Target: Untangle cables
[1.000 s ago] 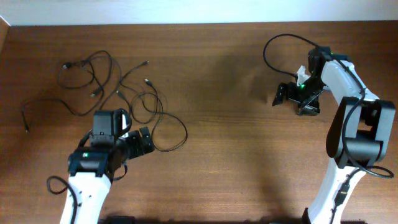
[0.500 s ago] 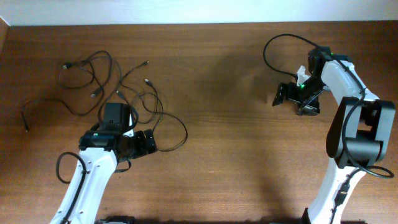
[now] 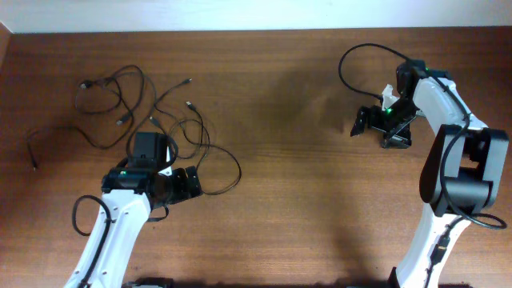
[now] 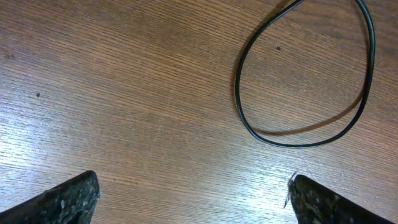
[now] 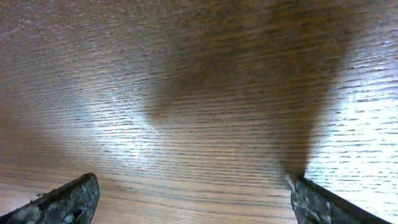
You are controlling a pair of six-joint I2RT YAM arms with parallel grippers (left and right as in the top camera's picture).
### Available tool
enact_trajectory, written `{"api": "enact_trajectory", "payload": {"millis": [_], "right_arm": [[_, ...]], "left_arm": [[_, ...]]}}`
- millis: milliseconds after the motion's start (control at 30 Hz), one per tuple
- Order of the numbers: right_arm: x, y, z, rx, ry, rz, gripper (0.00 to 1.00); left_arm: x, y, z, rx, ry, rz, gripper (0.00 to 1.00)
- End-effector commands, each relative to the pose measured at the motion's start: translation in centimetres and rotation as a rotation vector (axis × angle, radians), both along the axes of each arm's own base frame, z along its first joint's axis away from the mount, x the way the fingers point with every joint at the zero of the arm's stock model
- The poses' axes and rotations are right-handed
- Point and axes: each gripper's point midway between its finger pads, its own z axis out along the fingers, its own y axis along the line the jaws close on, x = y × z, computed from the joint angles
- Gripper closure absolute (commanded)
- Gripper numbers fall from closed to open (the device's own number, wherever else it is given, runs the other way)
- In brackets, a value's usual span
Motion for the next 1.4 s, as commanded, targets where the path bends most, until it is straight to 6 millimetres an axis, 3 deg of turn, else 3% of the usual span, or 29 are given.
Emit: {"api": "enact_trajectory", "payload": {"millis": [0,167,367,467,600,800,1067,1233,1367], "right_arm": [[-1.4,-0.6,-1.9,-0.037,0.057,0.019,0.02],[-1.0,-0.7,-0.5,-0.042,0.021,0.017,0.02],[0.4,-0.9,6.2,-0.066,-0.159,0.014,0.02],[0.6,-0.9,10.7,-0.081,-0.274,0.011,0.02],[0.2,-0.8,15.8,-0.098,-0.408,0.008,0.02],[-1.0,-0.7,21.3,-0.117,-0.553,0.005,0.01],[-4.8,-0.2,30.0,-0.149,-0.799,-0.001,0.02],[-9.1,0.3,35.8,-0.173,-0.987,-0.006,0.02],[-12.6,0.8,39.3,-0.189,-1.116,-0.009,0.02]], "left_arm": [[-0.2,0.3,-0.4,0.008,0.014,0.019,0.01],[-0.2,0.3,-0.4,0.008,0.014,0.019,0.01],[-0.2,0.3,-0.4,0.008,0.014,0.019,0.01],[-0.2,0.3,-0.4,0.008,0.014,0.019,0.01],[-0.2,0.3,-0.4,0.008,0.014,0.019,0.01],[-0.2,0.3,-0.4,0.008,0.014,0.019,0.01],[-0.2,0.3,-0.4,0.008,0.014,0.019,0.01],[-0.2,0.3,-0.4,0.008,0.014,0.019,0.01],[-0.2,0.3,-0.4,0.008,0.014,0.019,0.01]]}}
